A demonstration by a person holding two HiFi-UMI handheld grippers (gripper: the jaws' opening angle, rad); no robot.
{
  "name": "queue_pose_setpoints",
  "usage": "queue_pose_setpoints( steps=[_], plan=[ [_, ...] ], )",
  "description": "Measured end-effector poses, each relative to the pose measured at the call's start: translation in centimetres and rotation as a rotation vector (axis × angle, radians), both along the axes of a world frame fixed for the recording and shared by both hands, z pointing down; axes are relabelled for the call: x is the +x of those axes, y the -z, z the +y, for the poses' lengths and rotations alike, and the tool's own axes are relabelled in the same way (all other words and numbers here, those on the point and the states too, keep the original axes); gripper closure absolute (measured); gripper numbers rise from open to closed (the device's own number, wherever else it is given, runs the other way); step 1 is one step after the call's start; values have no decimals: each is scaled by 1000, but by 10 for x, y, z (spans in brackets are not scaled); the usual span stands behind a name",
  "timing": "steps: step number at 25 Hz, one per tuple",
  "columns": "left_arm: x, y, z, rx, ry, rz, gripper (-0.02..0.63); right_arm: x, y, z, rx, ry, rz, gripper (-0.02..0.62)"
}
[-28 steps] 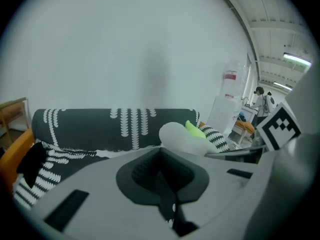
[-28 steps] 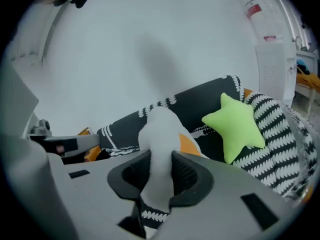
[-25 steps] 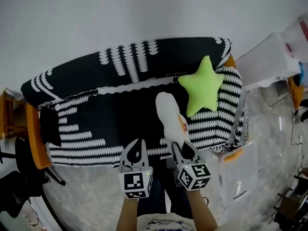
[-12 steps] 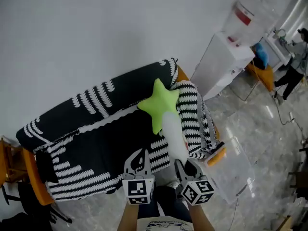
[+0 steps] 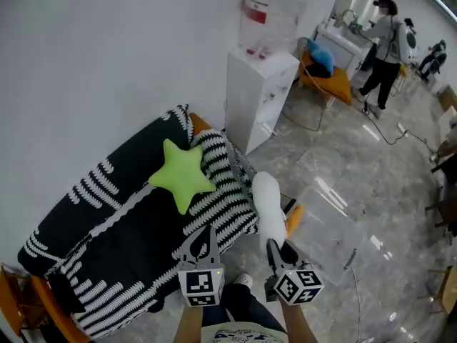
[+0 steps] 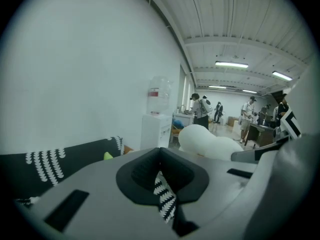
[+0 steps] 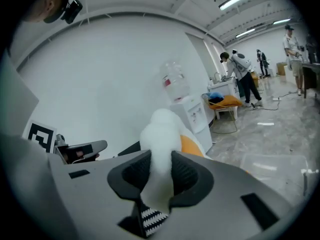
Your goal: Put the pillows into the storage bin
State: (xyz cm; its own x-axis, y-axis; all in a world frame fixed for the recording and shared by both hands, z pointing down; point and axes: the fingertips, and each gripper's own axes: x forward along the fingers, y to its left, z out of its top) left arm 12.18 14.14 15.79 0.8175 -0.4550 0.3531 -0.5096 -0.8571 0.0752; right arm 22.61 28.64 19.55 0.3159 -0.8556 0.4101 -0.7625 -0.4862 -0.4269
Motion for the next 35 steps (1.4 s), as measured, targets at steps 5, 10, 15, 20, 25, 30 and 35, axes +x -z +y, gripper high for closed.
queue_pose_setpoints(
  steps=[5, 10, 15, 20, 25, 30, 35],
  plan=[
    [62, 1, 54, 4, -114, 6, 592, 46, -4, 66, 7, -134, -5, 482],
    [114, 5, 108, 1, -244, 1, 592, 80, -4, 125, 15, -270, -27, 482],
    [166, -1, 147, -9, -372, -24, 592, 114, -10, 164, 25, -406, -59, 482],
    [216, -11, 176, -23, -469, -44, 592, 148, -21, 194, 28, -506, -93, 482],
    [277, -25, 196, -29, -557, -68, 592, 192, -43, 213, 15, -585, -136, 480],
    [337, -43, 206, -37, -633, -102, 592, 235, -72, 223, -7, -649, -182, 480],
    [392, -70, 209, -48, -690, -157, 592, 277, -109, 227, -27, -705, -246, 480]
  ],
)
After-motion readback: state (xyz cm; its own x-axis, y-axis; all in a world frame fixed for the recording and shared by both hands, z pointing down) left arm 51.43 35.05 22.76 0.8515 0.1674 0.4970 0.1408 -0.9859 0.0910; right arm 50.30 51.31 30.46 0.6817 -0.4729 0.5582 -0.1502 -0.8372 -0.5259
